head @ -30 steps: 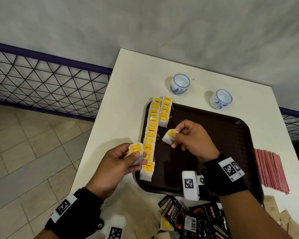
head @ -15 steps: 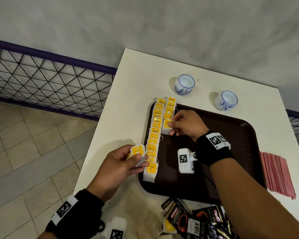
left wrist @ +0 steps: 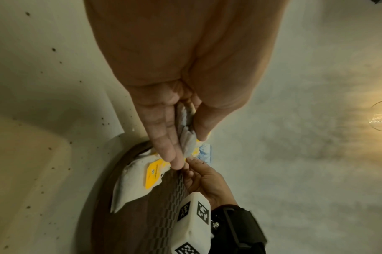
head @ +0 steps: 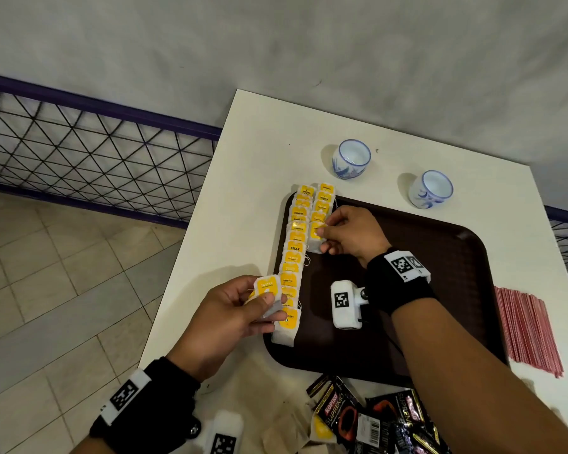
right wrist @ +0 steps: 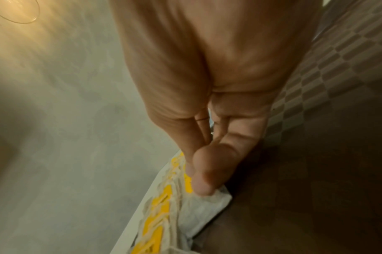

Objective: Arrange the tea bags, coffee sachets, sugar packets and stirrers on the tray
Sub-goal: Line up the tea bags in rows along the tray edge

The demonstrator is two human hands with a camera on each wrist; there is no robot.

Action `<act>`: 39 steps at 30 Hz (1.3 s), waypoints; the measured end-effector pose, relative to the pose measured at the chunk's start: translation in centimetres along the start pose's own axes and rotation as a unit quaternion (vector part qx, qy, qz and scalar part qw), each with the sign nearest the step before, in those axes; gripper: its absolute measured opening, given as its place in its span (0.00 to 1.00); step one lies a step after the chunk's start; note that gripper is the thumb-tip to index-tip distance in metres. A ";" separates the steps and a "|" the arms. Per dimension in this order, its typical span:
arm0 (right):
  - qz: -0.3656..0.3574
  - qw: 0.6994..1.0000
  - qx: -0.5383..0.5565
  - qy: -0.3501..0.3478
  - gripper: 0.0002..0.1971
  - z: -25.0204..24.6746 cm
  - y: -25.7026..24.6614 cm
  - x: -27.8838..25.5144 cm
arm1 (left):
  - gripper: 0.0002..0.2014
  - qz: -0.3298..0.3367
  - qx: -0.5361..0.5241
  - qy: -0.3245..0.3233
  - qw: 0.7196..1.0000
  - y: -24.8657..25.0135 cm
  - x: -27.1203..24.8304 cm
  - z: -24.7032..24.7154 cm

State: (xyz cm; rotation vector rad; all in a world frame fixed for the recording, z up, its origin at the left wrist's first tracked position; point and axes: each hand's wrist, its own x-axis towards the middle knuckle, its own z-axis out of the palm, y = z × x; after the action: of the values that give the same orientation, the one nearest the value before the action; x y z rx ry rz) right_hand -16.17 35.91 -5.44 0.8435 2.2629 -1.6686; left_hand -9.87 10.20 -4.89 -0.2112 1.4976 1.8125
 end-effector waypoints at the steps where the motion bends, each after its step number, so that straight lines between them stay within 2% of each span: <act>1: 0.001 1.000 -0.006 0.008 0.11 0.0 0.1 0.0 | 0.11 0.000 0.005 -0.001 1.000 0.0 0.0 0.0; 3: -0.016 0.997 -0.059 0.044 0.12 -0.2 0.2 -0.1 | 0.11 0.000 0.008 -0.005 1.000 0.1 -0.1 0.0; 5: -0.063 0.987 -0.118 0.091 0.12 -0.3 -0.2 -1.3 | 0.11 0.001 0.011 -0.010 1.000 0.1 -0.1 0.0; 6: -0.088 0.985 -0.118 0.089 0.11 -0.2 -0.5 -2.5 | 0.11 0.002 0.012 -0.013 1.000 0.2 -0.1 -0.1; 7: -0.109 0.987 -0.102 0.058 0.10 0.1 -0.8 -3.9 | 0.10 0.003 0.012 -0.016 1.000 0.2 -0.1 -0.1; 10: -0.125 0.984 -0.048 -0.116 0.10 1.5 -0.8 -8.4 | 0.10 0.006 0.015 -0.035 0.999 0.3 -0.2 0.1; 11: -0.126 0.979 -0.039 -0.153 0.11 1.9 -0.3 -9.3 | 0.09 0.008 0.020 -0.040 0.999 0.4 -0.2 0.3; 13: -0.137 0.974 -0.029 -0.175 0.10 2.6 0.7 -10.1 | 0.09 0.011 0.033 -0.048 0.998 0.5 -0.2 0.6; 18: -0.129 0.983 0.008 -0.129 0.06 2.8 1.8 -10.8 | 0.08 0.003 0.044 -0.057 0.997 0.4 -0.4 1.1; 27: -0.114 0.986 0.043 -0.110 0.05 1.2 1.3 -11.0 | 0.08 -0.006 0.040 -0.042 0.998 0.2 -0.5 0.8; 30: -0.112 0.990 0.052 -0.063 0.05 0.0 1.2 -9.7 | 0.08 -0.008 0.039 -0.034 0.999 0.2 -0.5 0.7; 33: -0.086 0.994 0.057 -0.028 0.07 -1.0 1.4 -8.3 | 0.09 -0.015 0.033 -0.031 0.999 0.1 -0.6 0.6; 39: -0.019 0.998 0.062 -0.021 0.06 -1.5 1.5 -6.2 | 0.12 -0.027 -0.002 -0.023 0.999 0.3 -0.3 0.7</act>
State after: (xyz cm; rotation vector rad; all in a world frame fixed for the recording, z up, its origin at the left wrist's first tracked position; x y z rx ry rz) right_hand -10.05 35.56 -3.13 0.7878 2.1810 -1.8415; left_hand -9.65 10.63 -4.26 -0.2091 1.4424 1.7661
